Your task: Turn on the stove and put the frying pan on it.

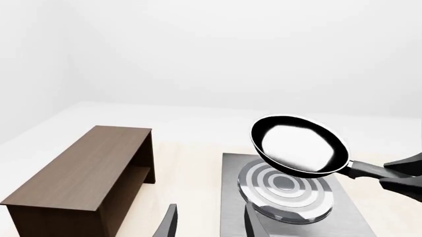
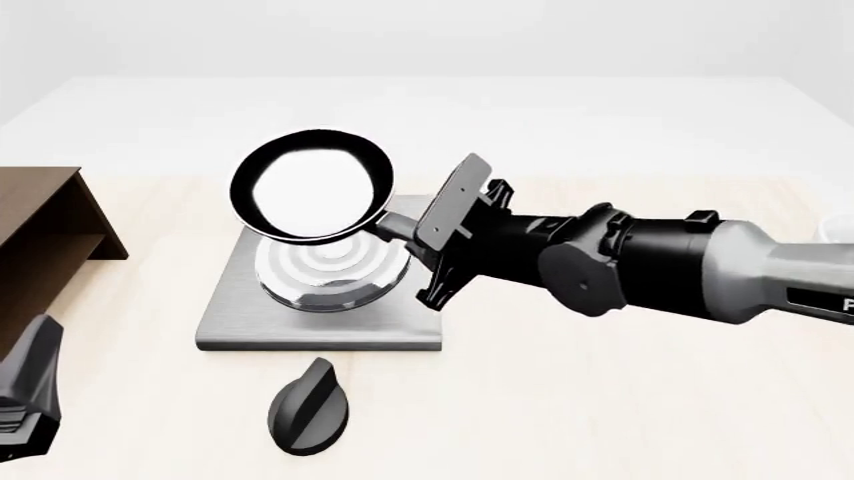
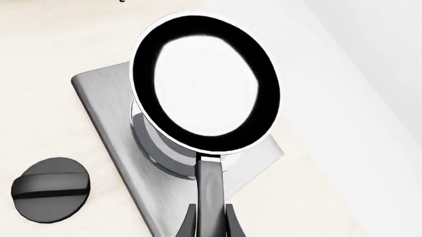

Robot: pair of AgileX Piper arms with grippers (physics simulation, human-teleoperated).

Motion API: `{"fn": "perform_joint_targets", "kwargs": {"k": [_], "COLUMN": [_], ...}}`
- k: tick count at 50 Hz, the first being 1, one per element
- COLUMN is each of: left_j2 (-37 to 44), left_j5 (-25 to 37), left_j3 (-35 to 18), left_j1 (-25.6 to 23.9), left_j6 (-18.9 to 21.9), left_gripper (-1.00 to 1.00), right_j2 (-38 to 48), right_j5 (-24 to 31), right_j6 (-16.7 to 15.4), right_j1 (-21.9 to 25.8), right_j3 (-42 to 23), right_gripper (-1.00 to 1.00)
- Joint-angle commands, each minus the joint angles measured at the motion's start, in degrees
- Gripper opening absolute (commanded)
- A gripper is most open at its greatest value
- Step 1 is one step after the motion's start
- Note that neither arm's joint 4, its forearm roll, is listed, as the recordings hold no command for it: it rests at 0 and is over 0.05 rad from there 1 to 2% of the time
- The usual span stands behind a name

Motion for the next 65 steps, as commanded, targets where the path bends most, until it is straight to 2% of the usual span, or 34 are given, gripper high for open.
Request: {"fn": "perform_joint_targets", "kwargs": {"k": [1,17,24,26,27,32,37,38,45,50,52,54,56,57,58,60,62,65], "left_j2": [0.0,0.0,0.0,0.0,0.0,0.0,0.0,0.0,0.0,0.0,0.0,0.0,0.0,0.0,0.0,0.0,0.0,0.0], "left_j5": [-0.06,0.07,0.08,0.07,0.08,0.14,0.14,0.17,0.06,0.03,-0.08,-0.04,0.0,0.04,0.04,0.06,0.19,0.35], "left_j3": [0.52,0.61,0.63,0.61,0.62,0.68,0.6,0.61,0.69,0.64,0.77,0.84,0.92,0.9,0.9,0.76,0.56,0.39], "left_j1": [0.03,0.22,0.21,0.34,0.31,0.16,-0.08,0.02,0.14,0.04,-0.06,-0.13,-0.11,-0.21,-0.21,-0.27,-0.21,-0.16], "left_j6": [-0.11,-0.13,-0.01,0.03,-0.05,-0.26,-0.5,-0.58,-0.79,-0.8,-0.96,-1.29,-1.42,-1.77,-1.77,-1.63,-1.67,-1.58], "left_gripper": [1.0,1.0,1.0,1.0,1.0,1.0,1.0,1.0,1.0,1.0,1.0,1.0,1.0,1.0,1.0,1.0,1.0,1.0], "right_j2": [5.76,10.41,11.16,10.78,11.03,10.39,10.6,10.4,5.08,-4.13,-7.62,-10.02,-13.52,-17.23,-17.26,-23.2,-27.81,-35.71], "right_j5": [-3.42,-8.4,-10.04,-11.4,-10.59,-9.98,-9.58,-9.47,-7.41,-1.95,-0.45,1.8,2.62,5.09,5.13,7.82,8.58,5.19], "right_j6": [3.31,5.74,4.05,2.55,3.49,4.02,3.67,3.56,3.95,4.34,2.41,3.19,1.39,1.78,1.78,2.86,4.74,4.8], "right_j1": [1.0,-0.31,-0.53,-2.69,-1.77,-1.06,-1.19,-1.14,-0.32,1.17,0.05,0.46,0.17,0.52,0.52,-0.54,-1.43,-5.0], "right_j3": [-2.24,1.79,4.23,4.96,4.56,4.84,4.79,4.88,5.48,4.68,4.66,4.05,4.79,4.11,4.1,3.75,5.28,13.38], "right_gripper": [-1.0,-1.0,-1.0,-1.0,-1.0,-1.0,-1.0,1.0,1.0,1.0,1.0,1.0,1.0,1.0,1.0,1.0,1.0,1.0]}}
